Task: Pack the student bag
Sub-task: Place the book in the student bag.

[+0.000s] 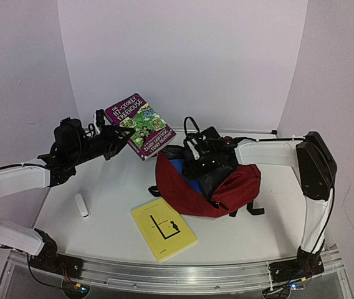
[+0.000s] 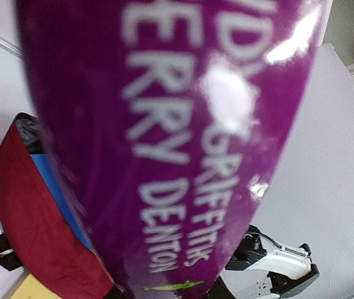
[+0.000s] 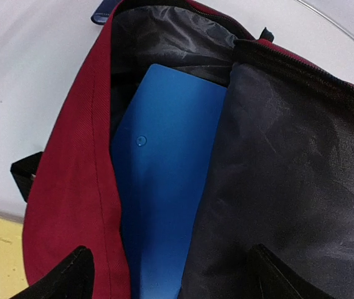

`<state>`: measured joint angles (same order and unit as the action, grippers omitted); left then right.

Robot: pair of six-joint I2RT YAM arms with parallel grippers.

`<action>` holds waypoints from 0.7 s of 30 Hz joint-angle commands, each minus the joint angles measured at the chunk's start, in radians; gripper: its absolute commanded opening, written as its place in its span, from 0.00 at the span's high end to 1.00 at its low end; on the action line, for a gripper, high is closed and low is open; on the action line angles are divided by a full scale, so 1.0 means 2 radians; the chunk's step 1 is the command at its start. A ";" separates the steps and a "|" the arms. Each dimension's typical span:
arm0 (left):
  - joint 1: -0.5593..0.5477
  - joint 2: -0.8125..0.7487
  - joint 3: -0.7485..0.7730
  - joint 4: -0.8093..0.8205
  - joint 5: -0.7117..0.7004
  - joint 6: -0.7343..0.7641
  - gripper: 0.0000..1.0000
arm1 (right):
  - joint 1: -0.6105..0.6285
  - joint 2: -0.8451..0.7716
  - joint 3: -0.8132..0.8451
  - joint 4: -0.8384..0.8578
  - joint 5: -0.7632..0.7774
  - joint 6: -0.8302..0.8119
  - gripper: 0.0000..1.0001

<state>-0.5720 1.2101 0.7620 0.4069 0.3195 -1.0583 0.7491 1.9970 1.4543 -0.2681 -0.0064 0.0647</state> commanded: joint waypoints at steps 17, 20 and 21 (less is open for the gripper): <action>0.007 -0.041 -0.001 -0.025 -0.021 0.031 1.00 | 0.004 0.027 0.059 -0.036 0.137 -0.097 0.98; 0.007 -0.031 0.000 -0.034 -0.014 0.031 1.00 | 0.004 -0.015 0.069 -0.051 0.085 -0.080 1.00; 0.007 -0.025 0.000 -0.032 -0.008 0.030 1.00 | 0.004 -0.027 0.071 -0.052 0.074 -0.076 1.00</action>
<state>-0.5652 1.1591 0.7155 0.2670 0.2774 -1.0203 0.7620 2.0708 1.5383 -0.3313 0.2374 -0.1195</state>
